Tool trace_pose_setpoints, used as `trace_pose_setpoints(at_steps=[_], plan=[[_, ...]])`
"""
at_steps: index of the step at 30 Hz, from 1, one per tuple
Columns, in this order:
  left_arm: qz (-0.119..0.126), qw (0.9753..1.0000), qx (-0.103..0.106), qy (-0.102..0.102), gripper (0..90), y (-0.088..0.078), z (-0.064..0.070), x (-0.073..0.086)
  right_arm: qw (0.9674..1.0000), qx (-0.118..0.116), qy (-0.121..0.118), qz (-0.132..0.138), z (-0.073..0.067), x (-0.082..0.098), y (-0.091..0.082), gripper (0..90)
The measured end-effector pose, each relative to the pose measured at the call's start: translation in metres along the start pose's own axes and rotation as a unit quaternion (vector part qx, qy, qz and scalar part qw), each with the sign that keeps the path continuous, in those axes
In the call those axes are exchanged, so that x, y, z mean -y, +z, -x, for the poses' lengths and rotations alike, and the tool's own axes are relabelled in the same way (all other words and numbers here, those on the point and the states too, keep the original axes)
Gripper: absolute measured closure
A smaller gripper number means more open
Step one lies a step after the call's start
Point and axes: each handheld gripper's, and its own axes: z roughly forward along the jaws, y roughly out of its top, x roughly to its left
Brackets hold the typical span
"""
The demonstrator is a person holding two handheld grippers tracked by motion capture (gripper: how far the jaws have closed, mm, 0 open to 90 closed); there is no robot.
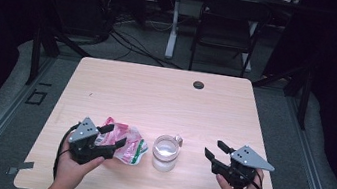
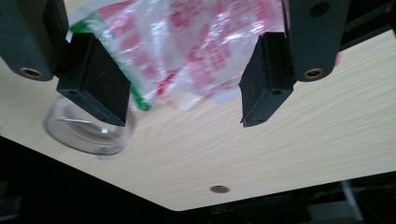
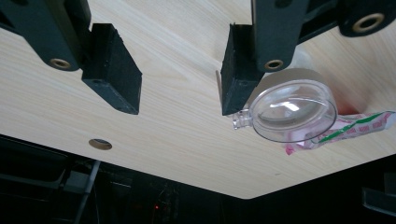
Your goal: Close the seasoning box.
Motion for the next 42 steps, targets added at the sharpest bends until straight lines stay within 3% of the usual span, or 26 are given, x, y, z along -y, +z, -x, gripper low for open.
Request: trace_pose_setpoints(at_steps=[10,16,19,25,28,32,36,42], plan=[[0.002,0.9976,-0.064,-0.027,32.9,-0.018,-0.041,0.012,1.0,0.006,0.001,-0.005,0.006,0.001,-0.002,47.5],[0.002,0.9954,-0.083,-0.047,33.9,-0.025,-0.056,0.022,0.9999,0.009,-0.003,-0.01,0.008,0.0,-0.005,47.1],[-0.006,0.9939,-0.091,-0.061,34.2,-0.026,-0.059,0.028,0.9999,0.007,-0.006,-0.012,0.009,-0.001,-0.006,46.6],[-0.019,0.9922,-0.105,-0.064,35.0,-0.025,-0.063,0.037,0.9997,0.014,-0.008,-0.017,0.008,0.009,-0.002,45.4],[-0.027,0.9913,-0.111,-0.066,35.2,-0.023,-0.065,0.042,0.9995,0.02,-0.001,-0.024,0.011,0.019,0.003,45.4],[-0.034,0.9907,-0.112,-0.07,35.2,-0.021,-0.067,0.045,0.9982,0.029,0.005,-0.053,0.018,0.033,0.012,45.9],[-0.042,0.989,-0.119,-0.076,35.5,-0.018,-0.073,0.049,0.9973,0.035,0.024,-0.061,0.025,0.041,0.015,46.1],[-0.056,0.9868,-0.124,-0.088,35.6,-0.013,-0.077,0.053,0.9964,0.042,0.029,-0.067,0.031,0.047,0.018,46.1]])
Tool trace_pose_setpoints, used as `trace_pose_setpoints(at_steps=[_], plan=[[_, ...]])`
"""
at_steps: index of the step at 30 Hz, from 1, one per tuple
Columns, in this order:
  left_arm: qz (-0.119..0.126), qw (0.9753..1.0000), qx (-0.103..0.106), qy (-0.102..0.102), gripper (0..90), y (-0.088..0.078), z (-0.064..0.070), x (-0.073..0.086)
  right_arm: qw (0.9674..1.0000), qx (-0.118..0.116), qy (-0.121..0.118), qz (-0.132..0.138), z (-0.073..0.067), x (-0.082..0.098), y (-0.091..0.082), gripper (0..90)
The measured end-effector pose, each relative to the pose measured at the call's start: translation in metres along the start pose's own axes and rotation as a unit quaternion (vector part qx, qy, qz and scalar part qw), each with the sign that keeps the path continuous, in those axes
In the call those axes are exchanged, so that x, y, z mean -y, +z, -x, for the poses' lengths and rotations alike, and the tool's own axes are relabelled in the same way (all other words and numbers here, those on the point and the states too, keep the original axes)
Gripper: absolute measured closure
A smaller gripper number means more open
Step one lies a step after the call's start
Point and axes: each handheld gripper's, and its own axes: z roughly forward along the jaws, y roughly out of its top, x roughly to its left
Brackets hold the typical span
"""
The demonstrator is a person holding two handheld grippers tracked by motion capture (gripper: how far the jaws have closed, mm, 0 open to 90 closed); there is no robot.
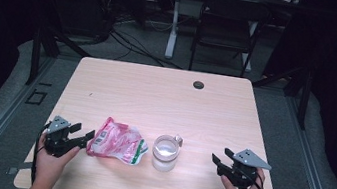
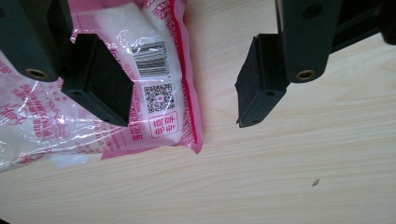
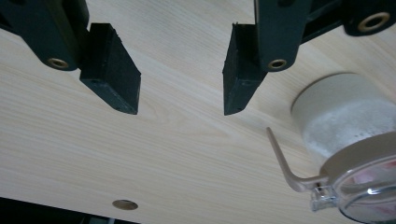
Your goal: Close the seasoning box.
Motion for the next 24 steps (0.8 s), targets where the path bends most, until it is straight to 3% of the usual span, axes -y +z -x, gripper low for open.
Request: trace_pose_setpoints(at_steps=[7,24], plan=[[-0.015,0.9999,-0.006,-0.005,35.5,0.004,-0.001,0.001,0.9998,0.001,0.022,-0.003,0.007,0.006,0.004,46.2],[-0.034,0.9994,-0.004,0.001,35.5,0.011,0.002,0.003,0.9998,-0.017,0.002,-0.011,-0.003,0.008,0.017,45.8]])
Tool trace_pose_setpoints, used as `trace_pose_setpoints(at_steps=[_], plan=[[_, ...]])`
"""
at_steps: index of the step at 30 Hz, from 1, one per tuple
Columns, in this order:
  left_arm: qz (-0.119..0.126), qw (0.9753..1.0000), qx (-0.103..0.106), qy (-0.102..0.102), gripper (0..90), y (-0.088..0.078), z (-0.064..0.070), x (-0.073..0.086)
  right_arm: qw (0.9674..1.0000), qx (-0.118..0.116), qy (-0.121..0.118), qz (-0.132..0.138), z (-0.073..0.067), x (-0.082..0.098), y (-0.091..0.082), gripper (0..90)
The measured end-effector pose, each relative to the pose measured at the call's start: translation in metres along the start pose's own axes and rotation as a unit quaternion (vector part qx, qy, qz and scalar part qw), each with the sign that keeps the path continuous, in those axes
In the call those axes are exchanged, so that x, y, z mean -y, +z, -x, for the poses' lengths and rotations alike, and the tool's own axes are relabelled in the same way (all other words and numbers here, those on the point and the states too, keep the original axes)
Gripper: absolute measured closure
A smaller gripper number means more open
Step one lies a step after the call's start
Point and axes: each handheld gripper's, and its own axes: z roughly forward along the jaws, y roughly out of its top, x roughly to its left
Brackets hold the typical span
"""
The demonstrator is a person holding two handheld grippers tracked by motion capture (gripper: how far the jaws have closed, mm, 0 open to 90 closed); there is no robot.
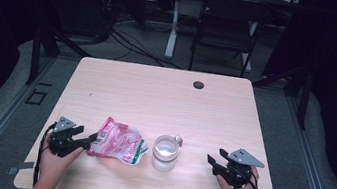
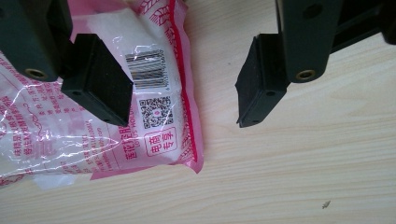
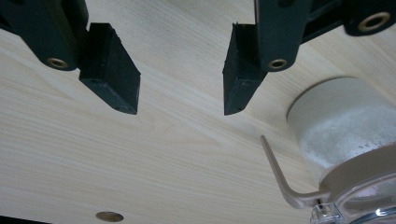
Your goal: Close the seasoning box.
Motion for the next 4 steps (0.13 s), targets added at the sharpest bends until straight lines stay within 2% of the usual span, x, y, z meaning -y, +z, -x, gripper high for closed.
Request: trace_pose_setpoints(at_steps=[4], plan=[[0.0,1.0,0.0,-0.001,35.5,0.0004,-0.0001,-0.0003,1.0,0.001,0.001,-0.001,0.0013,0.0006,0.0015,45.6]])
